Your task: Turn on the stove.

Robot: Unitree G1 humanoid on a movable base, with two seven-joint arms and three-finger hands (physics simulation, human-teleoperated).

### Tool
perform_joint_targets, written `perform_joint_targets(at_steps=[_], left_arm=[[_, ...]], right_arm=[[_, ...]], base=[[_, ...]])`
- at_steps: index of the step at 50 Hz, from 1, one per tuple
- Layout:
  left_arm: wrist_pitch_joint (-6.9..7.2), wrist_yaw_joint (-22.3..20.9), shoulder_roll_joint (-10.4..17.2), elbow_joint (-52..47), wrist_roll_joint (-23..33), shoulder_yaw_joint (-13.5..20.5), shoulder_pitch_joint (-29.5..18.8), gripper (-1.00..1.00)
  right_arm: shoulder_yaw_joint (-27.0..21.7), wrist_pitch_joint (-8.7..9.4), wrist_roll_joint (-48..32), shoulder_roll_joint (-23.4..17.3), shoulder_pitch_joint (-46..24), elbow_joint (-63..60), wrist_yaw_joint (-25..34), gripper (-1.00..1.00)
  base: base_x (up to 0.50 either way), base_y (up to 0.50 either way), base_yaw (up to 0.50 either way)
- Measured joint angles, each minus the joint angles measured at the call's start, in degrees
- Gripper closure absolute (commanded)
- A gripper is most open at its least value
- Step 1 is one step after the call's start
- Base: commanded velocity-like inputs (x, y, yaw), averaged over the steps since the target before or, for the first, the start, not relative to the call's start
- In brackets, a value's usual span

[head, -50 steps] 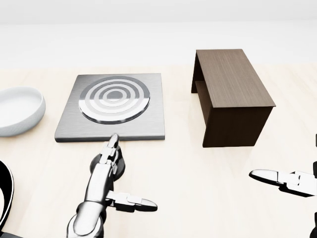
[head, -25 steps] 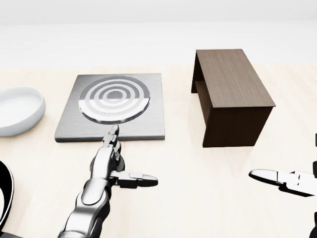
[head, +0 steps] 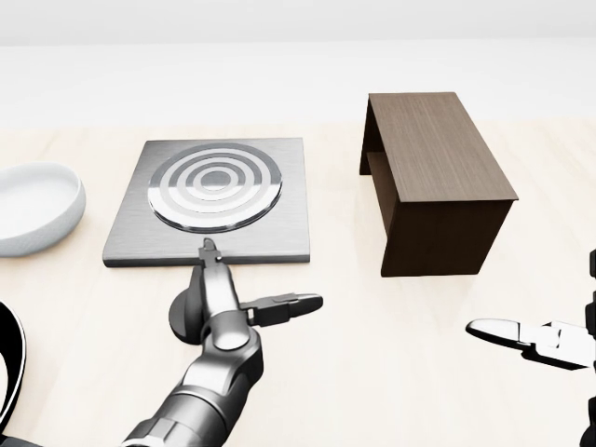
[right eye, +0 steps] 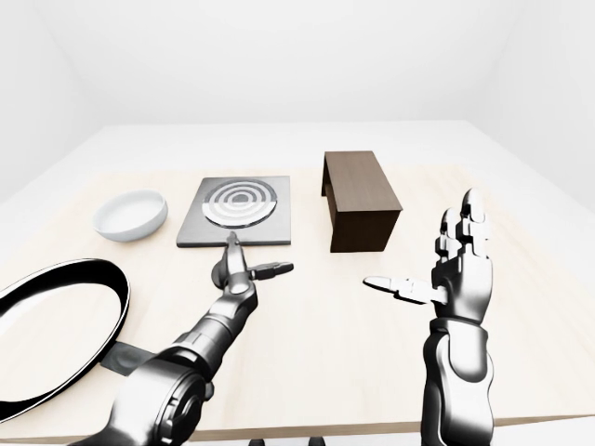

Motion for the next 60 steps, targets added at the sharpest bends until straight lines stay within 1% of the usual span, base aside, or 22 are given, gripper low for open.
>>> perform_joint_targets(at_steps=[10,14,17,20,22,25,28,31,32,39,44,51,60], left_arm=[[0.0,0.0,0.0,0.7,1.7,-0.1,-0.1,-1.0],[0.0,0.0,0.1,-0.1,1.8,-0.3,0.5,-1.0],[0.0,0.0,-0.2,-3.7,0.8,-0.6,2.6,-1.0],[0.12,0.0,-1.0,-12.6,0.6,-1.4,6.6,-1.0],[1.16,-0.8,-0.9,-18.8,0.9,-2.6,9.6,-1.0],[3.34,-3.9,0.2,-27.0,0.8,-4.5,14.2,-1.0],[6.2,-6.8,1.4,-36.0,1.7,-6.3,18.3,-1.0],[9.38,-9.4,2.1,-45.9,2.8,-7.9,21.7,-1.0],[10.0,-10.2,2.2,-49.1,3.2,-8.5,22.7,-1.0],[10.0,-14.5,2.7,-72.2,4.8,-11.3,27.2,-1.0],[10.0,-16.3,2.7,-83.9,4.7,-12.4,28.7,-1.0],[10.0,-17.5,2.9,-93.0,4.1,-13.1,29.8,-1.0],[10.0,-18.1,3.2,-99.0,3.6,-13.5,30.3,-1.0]], right_arm=[[0.2,0.0,-0.1,0.0,0.0,0.4,0.0,-1.0],[0.2,0.0,-0.1,0.0,0.0,0.6,0.0,-1.0],[0.2,0.0,-0.1,0.0,0.0,0.6,0.0,-1.0],[0.3,0.0,-0.1,0.0,0.0,0.7,0.0,-1.0],[0.3,0.0,-0.1,0.0,0.0,0.6,0.0,-1.0],[0.3,0.0,-0.1,0.0,0.0,0.5,0.0,-1.0],[0.3,0.0,-0.1,0.0,0.0,0.5,0.0,-1.0],[0.3,0.0,-0.1,0.0,0.0,0.3,0.0,-1.0],[0.3,0.0,-0.1,0.0,0.0,0.3,0.1,-1.0],[0.3,0.0,0.0,0.0,0.0,0.1,0.1,-1.0],[0.3,0.0,0.0,0.0,-0.1,0.0,0.1,-1.0],[0.3,0.0,-0.1,0.0,-0.1,0.0,0.1,-1.0],[0.3,0.0,-0.1,0.0,-0.1,0.2,0.1,-1.0]], base=[[0.0,0.0,0.0],[0.0,0.0,0.0],[0.0,0.0,0.0],[0.0,0.0,0.0],[0.0,0.0,0.0],[0.0,0.0,0.0],[0.0,0.0,0.0],[0.0,0.0,0.0],[0.0,0.0,0.0],[0.0,0.0,0.0],[0.0,0.0,0.0],[0.0,0.0,0.0],[0.0,0.0,0.0]])
